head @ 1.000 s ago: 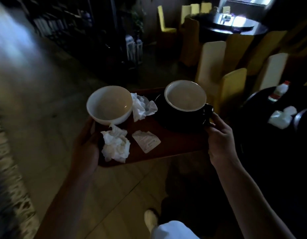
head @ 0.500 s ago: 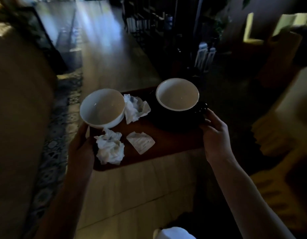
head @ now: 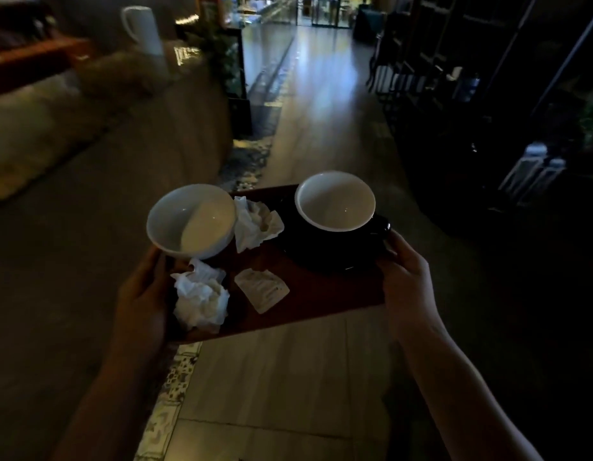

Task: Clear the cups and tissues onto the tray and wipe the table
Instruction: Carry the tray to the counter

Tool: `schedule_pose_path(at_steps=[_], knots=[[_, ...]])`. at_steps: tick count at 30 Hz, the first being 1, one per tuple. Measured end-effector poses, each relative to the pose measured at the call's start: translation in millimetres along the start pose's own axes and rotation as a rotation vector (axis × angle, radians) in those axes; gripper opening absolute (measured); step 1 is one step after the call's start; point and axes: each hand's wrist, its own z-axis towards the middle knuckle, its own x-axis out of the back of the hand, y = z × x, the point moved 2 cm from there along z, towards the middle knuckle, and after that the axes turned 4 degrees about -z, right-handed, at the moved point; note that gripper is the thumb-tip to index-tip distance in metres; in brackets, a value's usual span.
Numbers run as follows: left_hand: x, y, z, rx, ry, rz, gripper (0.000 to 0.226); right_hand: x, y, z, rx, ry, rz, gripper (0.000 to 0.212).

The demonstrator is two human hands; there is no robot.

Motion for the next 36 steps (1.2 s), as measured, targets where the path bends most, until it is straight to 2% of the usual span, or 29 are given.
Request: schedule_pose_path(at_steps=[9, 19, 26, 28, 33, 36], knots=[[105.0, 26.3, 72.6, -0.012, 0.179, -0.074, 0.045, -130.3, 12.5, 55.9, 0.064, -0.088, -0.103, 0.035], [198.0, 61.5, 124.8, -0.032, 0.449, -0.042, 0.044, -258.3, 28.1, 128.7, 0.093, -0.426, -0.275, 0.044], [231.0, 65.3, 161.6, -0.096, 0.652, 0.021, 0.045, -348.4, 55.7, 201.2, 0.100, -0.585, -0.464, 0.049], [238.1, 63.9, 177.0, -0.104, 0.698, 0.044, 0.048, -374.3, 57.8, 221.9, 0.111, -0.621, -0.470, 0.054], [249.6, 73.8, 206.8, -0.122, 0.800, 0.086, 0.041, -431.0, 57.3, 270.4, 0.168, -0.739, -0.403, 0.042], [260.3, 78.3, 226.6, -0.138, 0.890, 0.087, 0.046, -470.3, 53.6, 295.9, 0.168, -0.855, -0.409, 0.045]])
